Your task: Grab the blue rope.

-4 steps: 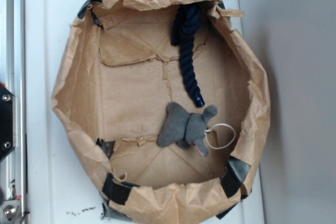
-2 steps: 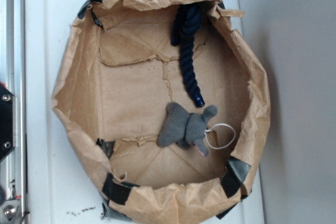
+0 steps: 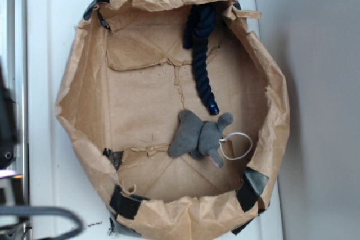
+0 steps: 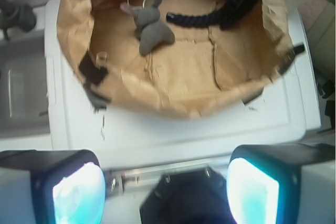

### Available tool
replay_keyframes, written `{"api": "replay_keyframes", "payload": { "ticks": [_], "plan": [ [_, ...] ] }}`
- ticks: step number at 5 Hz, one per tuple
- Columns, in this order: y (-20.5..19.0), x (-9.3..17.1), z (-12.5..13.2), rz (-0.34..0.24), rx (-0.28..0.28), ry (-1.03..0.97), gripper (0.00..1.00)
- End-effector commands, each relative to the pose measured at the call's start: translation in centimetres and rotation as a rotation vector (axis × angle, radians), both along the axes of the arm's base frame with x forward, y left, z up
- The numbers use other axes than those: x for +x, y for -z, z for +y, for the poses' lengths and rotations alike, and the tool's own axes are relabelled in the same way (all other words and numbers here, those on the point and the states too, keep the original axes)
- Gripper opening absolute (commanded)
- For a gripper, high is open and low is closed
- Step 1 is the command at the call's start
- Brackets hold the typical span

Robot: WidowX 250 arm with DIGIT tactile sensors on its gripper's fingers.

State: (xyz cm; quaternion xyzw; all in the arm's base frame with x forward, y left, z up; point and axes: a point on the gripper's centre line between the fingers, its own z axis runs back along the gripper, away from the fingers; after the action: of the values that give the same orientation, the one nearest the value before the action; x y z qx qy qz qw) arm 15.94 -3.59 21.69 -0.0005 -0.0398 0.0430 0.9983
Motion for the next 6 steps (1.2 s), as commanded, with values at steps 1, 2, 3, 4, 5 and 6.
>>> {"api": "replay_keyframes", "payload": {
  "ticks": [1,2,3,4,5,6],
  "plan": [
    [2.2,7.6,1.6,-0.031,-0.021,-0.076,1.0],
    [3.4,8.5,2.6,-0.052,-0.027,-0.072,1.0],
    [3.4,8.5,2.6,-0.052,-0.027,-0.072,1.0],
    [3.4,8.5,2.6,-0.052,-0.027,-0.072,1.0],
    [3.4,8.5,2.6,-0.052,-0.027,-0.072,1.0],
    [6.6,11.2,4.6,-0.017,-0.016,-0.208,1.0]
  ]
}}
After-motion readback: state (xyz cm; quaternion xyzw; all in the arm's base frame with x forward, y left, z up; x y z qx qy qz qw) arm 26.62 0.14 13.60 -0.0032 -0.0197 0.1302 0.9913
